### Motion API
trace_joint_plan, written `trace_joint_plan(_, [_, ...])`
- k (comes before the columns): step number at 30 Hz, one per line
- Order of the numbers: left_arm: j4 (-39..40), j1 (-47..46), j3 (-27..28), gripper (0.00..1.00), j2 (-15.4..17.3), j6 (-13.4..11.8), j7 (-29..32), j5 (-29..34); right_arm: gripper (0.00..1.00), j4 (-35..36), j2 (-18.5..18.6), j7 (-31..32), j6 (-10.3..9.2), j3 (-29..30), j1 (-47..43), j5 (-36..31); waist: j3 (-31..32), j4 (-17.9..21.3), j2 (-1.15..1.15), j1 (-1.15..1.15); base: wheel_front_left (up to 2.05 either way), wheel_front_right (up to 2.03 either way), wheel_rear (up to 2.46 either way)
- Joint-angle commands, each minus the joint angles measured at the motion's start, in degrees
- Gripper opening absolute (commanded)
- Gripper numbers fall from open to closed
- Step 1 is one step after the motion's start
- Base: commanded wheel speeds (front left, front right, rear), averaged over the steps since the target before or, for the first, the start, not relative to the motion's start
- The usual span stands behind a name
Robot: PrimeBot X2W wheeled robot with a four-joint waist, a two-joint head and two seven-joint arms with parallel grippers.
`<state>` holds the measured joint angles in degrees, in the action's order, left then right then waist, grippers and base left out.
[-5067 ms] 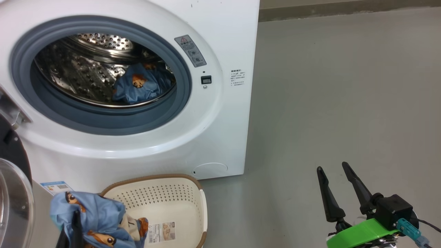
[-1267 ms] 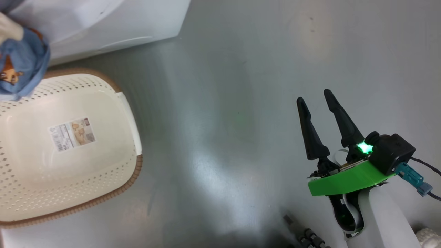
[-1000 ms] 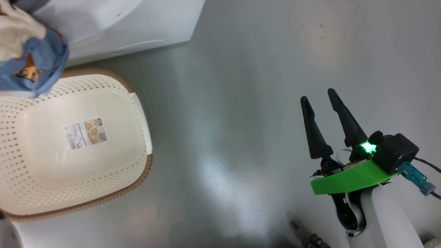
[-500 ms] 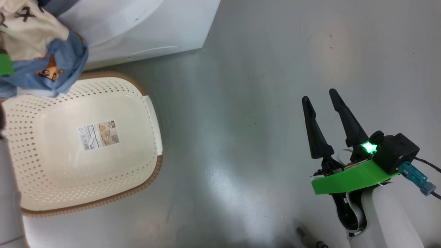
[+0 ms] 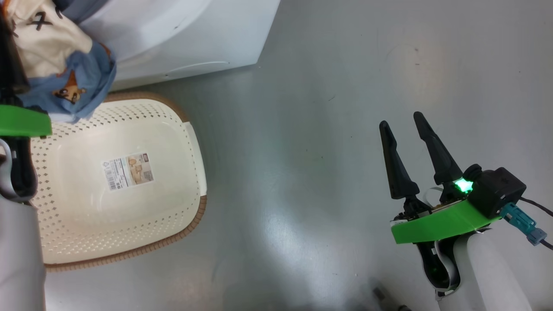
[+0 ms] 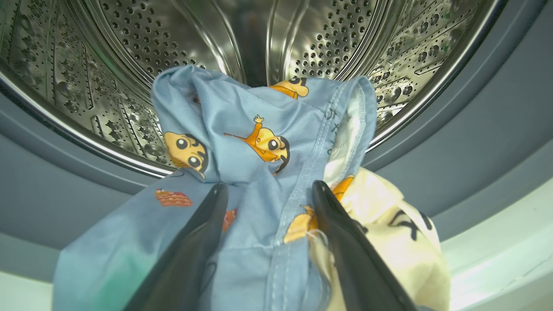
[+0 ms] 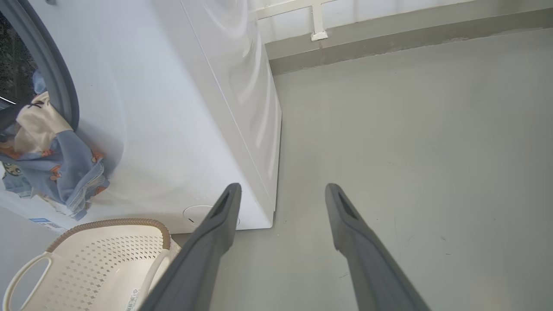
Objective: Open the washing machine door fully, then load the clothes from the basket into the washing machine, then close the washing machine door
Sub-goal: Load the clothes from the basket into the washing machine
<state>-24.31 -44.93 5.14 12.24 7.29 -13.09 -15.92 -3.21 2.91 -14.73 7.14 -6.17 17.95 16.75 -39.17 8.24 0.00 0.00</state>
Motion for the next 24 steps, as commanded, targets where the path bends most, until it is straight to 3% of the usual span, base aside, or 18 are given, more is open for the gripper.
trace_joint_plan(1, [1.17, 2.08, 1.09, 1.00, 2.45, 0.10, 0.45, -0.27, 1.00, 1.02, -0.03, -0.27, 0.35, -1.04, -0.25, -0.11, 0.09, -0.09, 0.00, 0.00, 0.00, 0.00, 0.00])
trace_joint_plan(24, [14.10, 21.42, 2.25, 1.00, -3.64, -2.31, -1.86, -0.27, 1.00, -0.02, -0.03, -0.27, 0.35, -1.30, -0.25, -0.02, 2.98, -1.49, 0.00, 0.00, 0.00, 0.00, 0.00])
